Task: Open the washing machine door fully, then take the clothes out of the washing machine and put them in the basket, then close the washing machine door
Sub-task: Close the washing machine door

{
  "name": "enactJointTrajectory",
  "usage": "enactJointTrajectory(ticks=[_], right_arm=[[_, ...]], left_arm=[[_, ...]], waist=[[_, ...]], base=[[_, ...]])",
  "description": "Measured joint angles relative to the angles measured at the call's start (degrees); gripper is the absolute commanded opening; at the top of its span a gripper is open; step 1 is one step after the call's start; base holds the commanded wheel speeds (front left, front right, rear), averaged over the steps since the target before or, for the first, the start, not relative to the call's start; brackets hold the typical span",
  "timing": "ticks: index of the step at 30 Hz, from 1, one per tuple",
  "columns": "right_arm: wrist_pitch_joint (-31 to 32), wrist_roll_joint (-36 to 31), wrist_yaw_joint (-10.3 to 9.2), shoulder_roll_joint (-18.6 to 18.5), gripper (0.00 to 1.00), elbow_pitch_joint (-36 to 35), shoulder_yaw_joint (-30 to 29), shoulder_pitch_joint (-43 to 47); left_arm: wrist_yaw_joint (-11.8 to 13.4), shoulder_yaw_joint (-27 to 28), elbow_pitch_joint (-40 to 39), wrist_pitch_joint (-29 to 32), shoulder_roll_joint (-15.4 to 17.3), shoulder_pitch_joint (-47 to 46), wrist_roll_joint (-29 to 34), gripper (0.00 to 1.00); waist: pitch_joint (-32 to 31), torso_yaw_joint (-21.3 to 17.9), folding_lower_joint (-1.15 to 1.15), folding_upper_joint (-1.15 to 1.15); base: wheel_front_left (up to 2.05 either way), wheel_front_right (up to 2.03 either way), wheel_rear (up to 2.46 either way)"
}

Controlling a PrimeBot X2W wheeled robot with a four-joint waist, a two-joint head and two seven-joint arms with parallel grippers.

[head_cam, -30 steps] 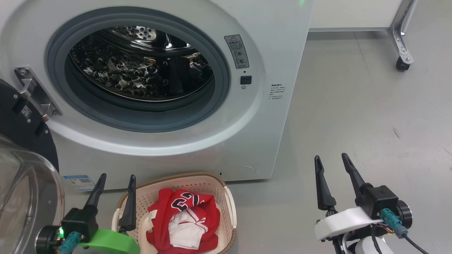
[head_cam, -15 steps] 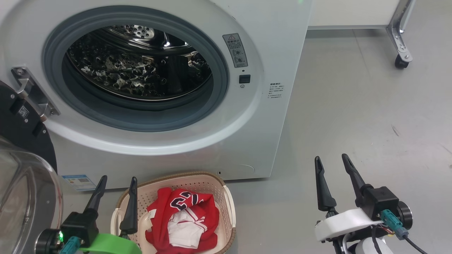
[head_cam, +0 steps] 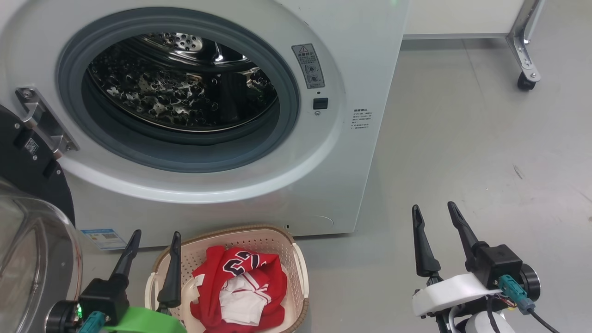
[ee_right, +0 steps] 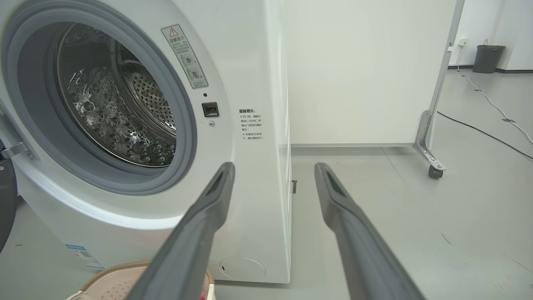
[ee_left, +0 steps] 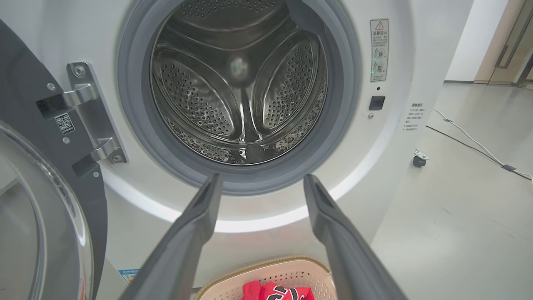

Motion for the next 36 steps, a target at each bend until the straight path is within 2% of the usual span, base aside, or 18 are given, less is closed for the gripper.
enactJointTrajectory(ticks=[16, 36], right_arm=[[0.0, 0.0, 0.01, 0.0, 1.00, 0.0, 0.0, 0.2], [0.0, 0.0, 0.01, 0.0, 1.00, 0.0, 0.0, 0.2]], left_arm=[[0.6, 0.0, -2.6, 0.9, 0.3, 1.1, 0.1, 1.00], [0.8, -0.3, -4.5, 2.0, 0.9, 1.5, 0.3, 1.00]], waist=[[-0.2, 0.0, 0.00, 0.00], [-0.2, -0.2, 0.00, 0.00]], base=[[-0.48, 0.77, -0.29], [-1.18, 1.21, -0.03]])
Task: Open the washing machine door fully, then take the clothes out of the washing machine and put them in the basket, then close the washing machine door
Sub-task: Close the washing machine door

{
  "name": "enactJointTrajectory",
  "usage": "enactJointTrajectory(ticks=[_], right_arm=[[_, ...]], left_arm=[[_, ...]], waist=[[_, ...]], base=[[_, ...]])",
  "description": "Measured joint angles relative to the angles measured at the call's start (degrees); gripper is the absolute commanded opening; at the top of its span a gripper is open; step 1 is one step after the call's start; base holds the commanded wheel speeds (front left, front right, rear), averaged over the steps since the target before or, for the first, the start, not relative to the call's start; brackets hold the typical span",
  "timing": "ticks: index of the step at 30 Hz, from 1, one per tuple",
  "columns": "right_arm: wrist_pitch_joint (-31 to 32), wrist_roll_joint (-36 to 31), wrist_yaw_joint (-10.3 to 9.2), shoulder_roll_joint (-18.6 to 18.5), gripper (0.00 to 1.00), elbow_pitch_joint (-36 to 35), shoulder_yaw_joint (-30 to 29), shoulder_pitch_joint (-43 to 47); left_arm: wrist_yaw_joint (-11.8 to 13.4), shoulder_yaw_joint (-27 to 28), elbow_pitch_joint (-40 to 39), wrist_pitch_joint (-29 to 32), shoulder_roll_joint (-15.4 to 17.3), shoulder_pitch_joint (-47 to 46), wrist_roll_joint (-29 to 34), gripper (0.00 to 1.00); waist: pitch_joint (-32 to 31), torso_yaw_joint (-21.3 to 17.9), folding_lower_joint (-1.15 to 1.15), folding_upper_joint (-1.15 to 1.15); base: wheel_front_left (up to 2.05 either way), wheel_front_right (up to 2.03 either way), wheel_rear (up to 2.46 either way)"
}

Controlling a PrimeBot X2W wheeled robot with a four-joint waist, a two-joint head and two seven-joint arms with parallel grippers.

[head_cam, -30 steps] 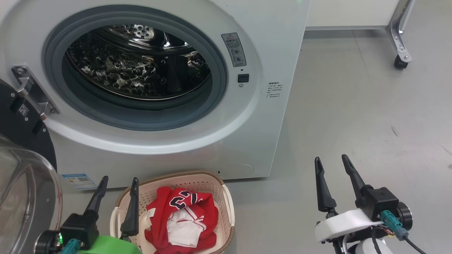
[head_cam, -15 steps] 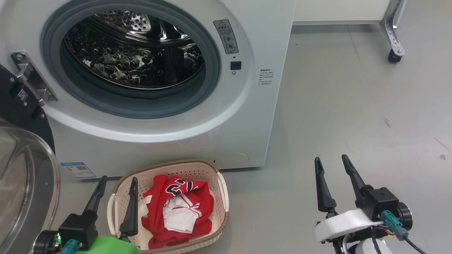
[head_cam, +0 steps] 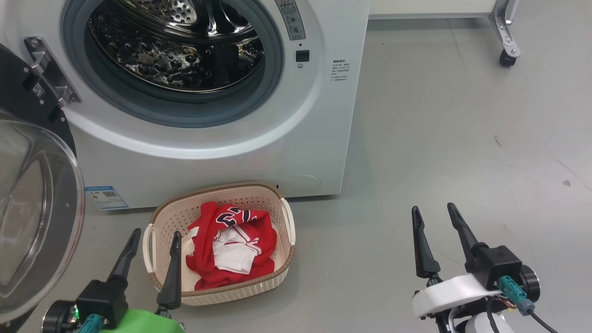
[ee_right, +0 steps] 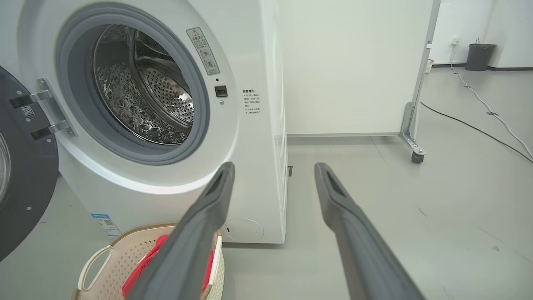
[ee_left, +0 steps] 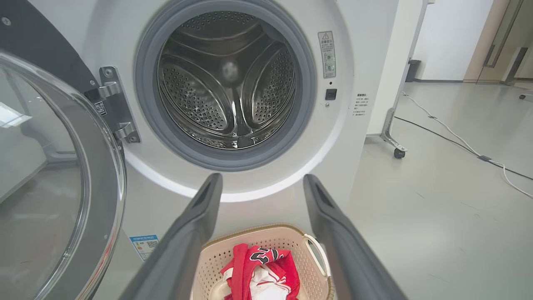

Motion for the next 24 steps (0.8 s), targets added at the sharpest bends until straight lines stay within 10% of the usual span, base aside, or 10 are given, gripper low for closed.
enactJointTrajectory(ticks=[24], right_arm=[[0.0, 0.0, 0.00, 0.0, 1.00, 0.0, -0.1, 0.0]], left_arm=[[0.1, 0.2, -1.8, 0.5, 0.0, 1.0, 0.3, 1.00]], waist=[[0.7, 0.1, 0.00, 0.00]], base=[[-0.52, 0.52, 0.00]])
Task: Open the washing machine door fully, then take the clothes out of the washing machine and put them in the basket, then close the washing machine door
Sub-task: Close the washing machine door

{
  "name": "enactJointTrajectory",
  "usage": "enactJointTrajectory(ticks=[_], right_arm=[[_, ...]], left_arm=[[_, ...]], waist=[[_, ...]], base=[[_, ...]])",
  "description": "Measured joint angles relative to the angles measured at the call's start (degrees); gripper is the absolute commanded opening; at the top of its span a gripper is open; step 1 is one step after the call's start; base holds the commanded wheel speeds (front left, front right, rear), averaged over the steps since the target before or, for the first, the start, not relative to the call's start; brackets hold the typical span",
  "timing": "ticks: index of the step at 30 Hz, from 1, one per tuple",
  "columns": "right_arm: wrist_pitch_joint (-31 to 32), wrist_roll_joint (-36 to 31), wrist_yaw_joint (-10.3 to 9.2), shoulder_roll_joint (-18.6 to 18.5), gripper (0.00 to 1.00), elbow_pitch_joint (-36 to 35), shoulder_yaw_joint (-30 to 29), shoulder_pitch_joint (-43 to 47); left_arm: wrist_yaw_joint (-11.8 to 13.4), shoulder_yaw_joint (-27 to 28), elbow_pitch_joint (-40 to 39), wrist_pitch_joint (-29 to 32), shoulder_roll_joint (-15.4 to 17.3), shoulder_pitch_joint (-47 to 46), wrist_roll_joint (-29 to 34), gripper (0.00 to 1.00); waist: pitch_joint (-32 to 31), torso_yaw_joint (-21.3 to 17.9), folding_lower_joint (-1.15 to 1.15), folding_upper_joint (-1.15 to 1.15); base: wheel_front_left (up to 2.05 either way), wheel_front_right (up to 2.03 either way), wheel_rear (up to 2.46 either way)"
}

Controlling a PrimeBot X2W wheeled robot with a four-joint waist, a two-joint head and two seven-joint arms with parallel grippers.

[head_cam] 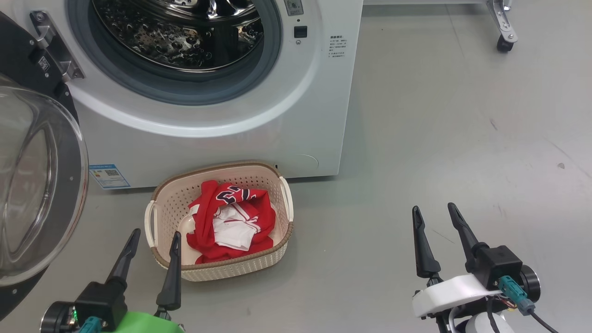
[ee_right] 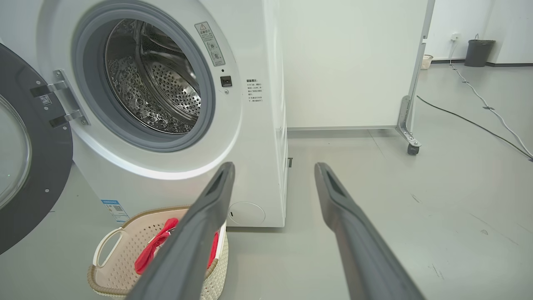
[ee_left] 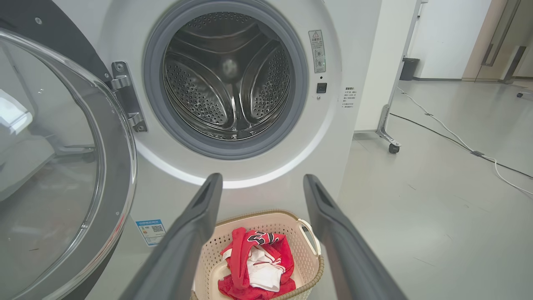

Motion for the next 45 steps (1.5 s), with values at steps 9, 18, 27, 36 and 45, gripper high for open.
enactJointTrajectory(ticks=[9, 18, 27, 36, 45], right_arm=[[0.0, 0.0, 0.00, 0.0, 1.00, 0.0, 0.0, 0.0], [0.0, 0.0, 0.00, 0.0, 1.00, 0.0, -0.4, 0.0], [0.0, -0.5, 0.00, -0.1, 1.00, 0.0, -1.8, 0.0], [0.0, -0.7, 0.62, -0.9, 1.00, 0.3, -1.9, 0.1], [0.0, -0.7, 1.26, -0.9, 1.00, 0.8, -1.5, 0.4]], left_arm=[[0.1, 0.1, -0.2, 0.0, 0.0, 0.0, 0.0, 1.00], [0.4, 0.0, -0.3, 0.0, 0.0, 0.0, 0.0, 1.00], [0.4, -0.1, 0.0, -0.1, -0.1, 0.0, 0.0, 1.00], [0.8, 0.7, 1.0, -0.2, -0.5, -0.1, 0.6, 1.00], [1.3, 1.5, 1.6, -0.6, -1.2, 0.0, 1.2, 1.00]], waist=[[0.3, 0.1, 0.00, 0.00], [0.5, 0.5, 0.00, 0.00], [0.4, 3.4, 0.00, 0.00], [-0.4, 8.7, 0.00, 0.00], [-1.4, 15.5, 0.00, 0.00]], base=[[0.00, 0.00, 0.00], [0.00, 0.00, 0.00], [0.00, 0.00, 0.00], [0.00, 0.00, 0.00], [0.00, 0.00, 0.00]])
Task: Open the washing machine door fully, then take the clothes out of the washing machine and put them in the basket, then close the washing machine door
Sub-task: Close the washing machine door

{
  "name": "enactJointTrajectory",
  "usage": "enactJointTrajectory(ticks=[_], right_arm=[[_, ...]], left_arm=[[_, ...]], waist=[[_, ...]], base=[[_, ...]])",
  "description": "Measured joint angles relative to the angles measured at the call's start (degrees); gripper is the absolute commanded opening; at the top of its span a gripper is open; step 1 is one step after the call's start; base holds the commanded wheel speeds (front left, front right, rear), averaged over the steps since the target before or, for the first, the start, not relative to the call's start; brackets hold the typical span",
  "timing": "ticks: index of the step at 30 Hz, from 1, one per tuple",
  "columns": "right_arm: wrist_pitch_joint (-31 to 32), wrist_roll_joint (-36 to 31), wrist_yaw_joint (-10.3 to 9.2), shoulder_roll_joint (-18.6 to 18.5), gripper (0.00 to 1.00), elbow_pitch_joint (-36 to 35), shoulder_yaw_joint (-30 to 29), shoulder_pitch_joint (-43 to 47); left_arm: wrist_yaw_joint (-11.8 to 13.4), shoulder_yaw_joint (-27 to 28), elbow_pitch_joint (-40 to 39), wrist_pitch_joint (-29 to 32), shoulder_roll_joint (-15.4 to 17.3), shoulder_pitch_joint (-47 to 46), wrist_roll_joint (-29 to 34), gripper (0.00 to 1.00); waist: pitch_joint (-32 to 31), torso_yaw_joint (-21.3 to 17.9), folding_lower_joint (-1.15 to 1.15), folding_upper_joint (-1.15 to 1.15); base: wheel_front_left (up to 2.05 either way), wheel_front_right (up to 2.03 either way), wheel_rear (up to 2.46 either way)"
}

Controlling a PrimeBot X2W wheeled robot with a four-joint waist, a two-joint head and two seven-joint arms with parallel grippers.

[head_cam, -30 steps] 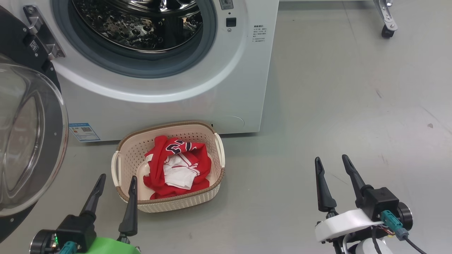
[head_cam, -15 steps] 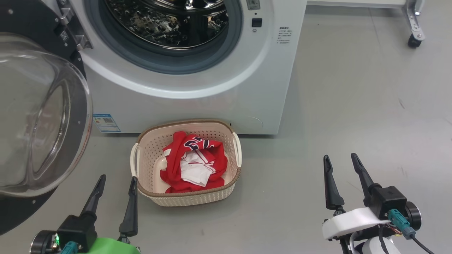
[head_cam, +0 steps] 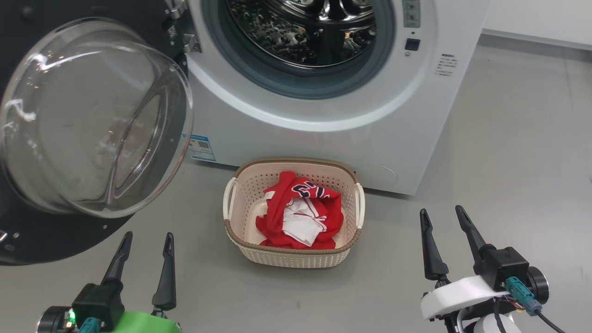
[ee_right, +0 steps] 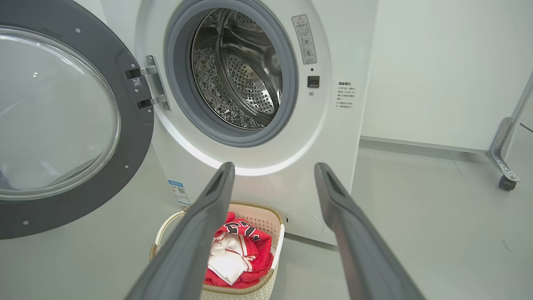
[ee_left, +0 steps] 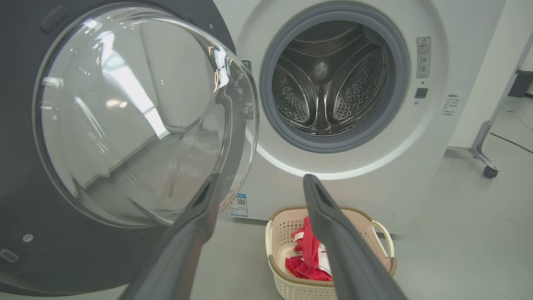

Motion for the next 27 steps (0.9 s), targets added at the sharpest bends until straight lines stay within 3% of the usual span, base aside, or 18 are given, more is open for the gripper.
enactJointTrajectory(ticks=[17, 27], right_arm=[[0.0, 0.0, 0.29, 0.1, 1.00, 0.2, 0.2, 1.0], [0.0, 0.0, 0.73, 0.2, 1.00, 0.8, 1.2, 1.0]], left_arm=[[0.1, 0.4, 0.5, 0.1, -0.1, 0.1, 0.0, 1.00], [0.1, 1.3, 0.5, 0.0, -0.1, 1.1, -0.1, 1.00]], waist=[[-1.2, 12.0, 0.00, 0.00], [-1.5, 14.8, 0.00, 0.00]], base=[[0.00, 0.00, 0.00], [0.00, 0.00, 0.00]])
